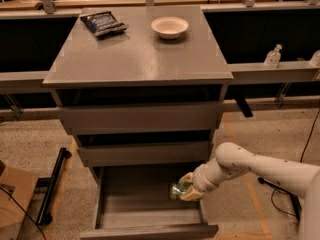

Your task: Pick green can from bottom drawer and place on counter

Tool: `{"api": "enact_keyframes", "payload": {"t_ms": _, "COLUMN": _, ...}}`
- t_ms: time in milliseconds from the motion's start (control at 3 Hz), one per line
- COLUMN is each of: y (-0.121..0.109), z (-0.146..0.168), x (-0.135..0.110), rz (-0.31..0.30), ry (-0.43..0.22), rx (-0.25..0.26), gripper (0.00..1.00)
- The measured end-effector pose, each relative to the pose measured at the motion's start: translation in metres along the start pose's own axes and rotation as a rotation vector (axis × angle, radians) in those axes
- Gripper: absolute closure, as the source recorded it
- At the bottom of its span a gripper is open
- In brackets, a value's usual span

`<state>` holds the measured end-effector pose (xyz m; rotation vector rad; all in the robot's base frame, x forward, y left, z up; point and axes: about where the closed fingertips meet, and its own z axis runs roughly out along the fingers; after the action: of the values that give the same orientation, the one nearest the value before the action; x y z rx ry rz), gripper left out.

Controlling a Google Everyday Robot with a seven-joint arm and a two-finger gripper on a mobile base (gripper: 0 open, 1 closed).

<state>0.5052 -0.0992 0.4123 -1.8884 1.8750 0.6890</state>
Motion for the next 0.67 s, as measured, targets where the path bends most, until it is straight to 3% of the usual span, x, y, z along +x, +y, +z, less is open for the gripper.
{"api": "enact_keyframes", "payload": {"t_ms": 667, "y": 0.065, "z": -0.069, "x": -0.079, "rz": -0.179, "ry": 0.151, "rx": 0.09, "gripper": 1.0}}
